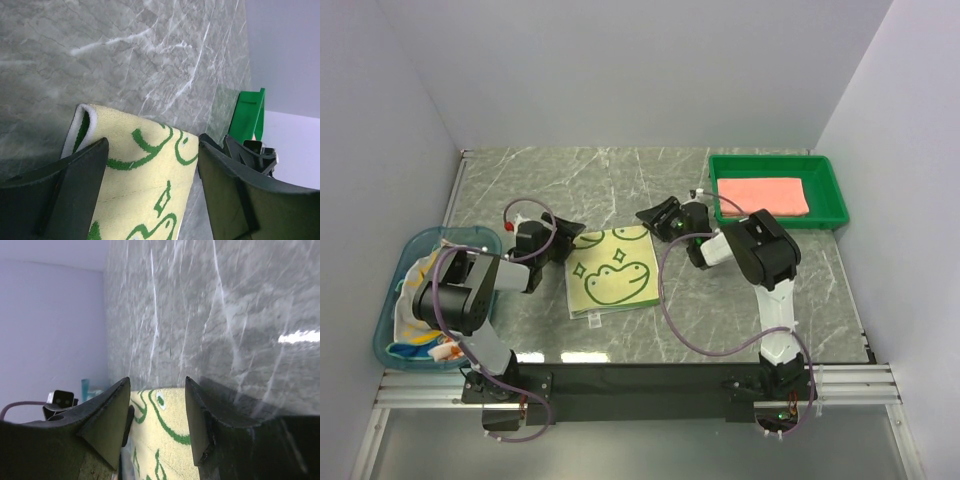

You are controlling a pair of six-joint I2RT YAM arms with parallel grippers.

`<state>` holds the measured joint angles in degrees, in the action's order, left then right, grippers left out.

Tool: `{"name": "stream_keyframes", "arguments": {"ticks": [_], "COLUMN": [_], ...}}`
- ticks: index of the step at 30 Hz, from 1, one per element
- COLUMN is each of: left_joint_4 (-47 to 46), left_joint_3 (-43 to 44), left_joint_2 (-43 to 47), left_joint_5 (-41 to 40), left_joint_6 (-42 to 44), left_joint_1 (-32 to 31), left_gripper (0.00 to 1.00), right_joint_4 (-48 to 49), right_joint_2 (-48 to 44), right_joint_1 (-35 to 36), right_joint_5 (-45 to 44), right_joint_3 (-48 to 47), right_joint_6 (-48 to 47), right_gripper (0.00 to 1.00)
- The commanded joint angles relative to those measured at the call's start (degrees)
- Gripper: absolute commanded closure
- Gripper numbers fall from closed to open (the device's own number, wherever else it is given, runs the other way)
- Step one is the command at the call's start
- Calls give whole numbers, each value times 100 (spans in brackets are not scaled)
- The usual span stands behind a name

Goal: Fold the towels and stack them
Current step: Fold the towel

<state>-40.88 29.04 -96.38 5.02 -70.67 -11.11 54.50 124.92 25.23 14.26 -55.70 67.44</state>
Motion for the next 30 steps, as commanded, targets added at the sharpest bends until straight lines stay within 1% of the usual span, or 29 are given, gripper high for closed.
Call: {"name": "stream_keyframes", "arguments": {"ticks": [1,3,4,6,7,9,10,12,13,14,15,16,17,18,20,22,23,24,25,29,30], "left_joint_4": [773,1037,1152,1521,1609,1767,1829,1970,2022,2084,2232,2373,2540,2898,3225,3768,3981,4070,4558,5334,5484], "left_joint_3": [215,496,585,804,849,884,884,850,823,805,779,779,796,840,858,902,919,963,998,1148,1192], "left_joint_2": [128,259,312,505,593,847,927,1146,1217,1279,1410,1472,1525,1656,1841,2253,2412,2700,2842,3467,3677], "left_joint_5": [-10,17,26,8,-18,-44,-71,-80,-88,-89,-97,-97,-97,-89,-167,-403,-483,-484,-719,-1063,-1099], "left_joint_6": [212,352,457,537,607,634,634,643,669,686,730,835,897,1037,1178,1423,1494,1582,1740,2022,2057], "left_joint_1": [39,31,30,30,30,30,30,30,22,22,13,-22,-31,-75,-127,-224,-251,-260,-260,-260,-251], "left_gripper": [20,18,16,15,15,18,19,21,22,22,23,25,25,25,25,23,23,21,20,14,10], "right_joint_4": [-395,-667,-1139,-1546,-2061,-2635,-3125,-3576,-4091,-4366,-4665,-5277,-5553,-5999,-6389,-6818,-6917,-6996,-7145,-7471,-7524], "right_joint_2": [-511,-723,-967,-1232,-1512,-1777,-2013,-2243,-2436,-2507,-2560,-2622,-2666,-2762,-2815,-2807,-2789,-2746,-2728,-2622,-2605], "right_joint_1": [-106,-124,-115,-115,-115,-115,-89,-28,60,113,183,384,473,622,990,1228,1491,1598,1712,2125,2204], "right_joint_5": [-249,-170,-91,-29,-3,-46,-46,-46,-55,-64,-133,-195,-274,-562,-836,-1161,-1241,-1302,-1416,-1804,-1848], "right_joint_3": [60,-2,-106,-169,-239,-309,-336,-327,-353,-380,-432,-537,-573,-582,-565,-556,-538,-503,-477,-319,-275], "right_joint_6": [-510,-757,-1037,-1337,-1652,-1996,-2311,-2629,-2944,-3112,-3279,-3603,-3754,-4025,-4212,-4406,-4441,-4467,-4450,-4345,-4318], "right_gripper": [45,45,45,45,46,47,48,51,53,54,56,57,58,59,60,61,61,60,60,60,60]}}
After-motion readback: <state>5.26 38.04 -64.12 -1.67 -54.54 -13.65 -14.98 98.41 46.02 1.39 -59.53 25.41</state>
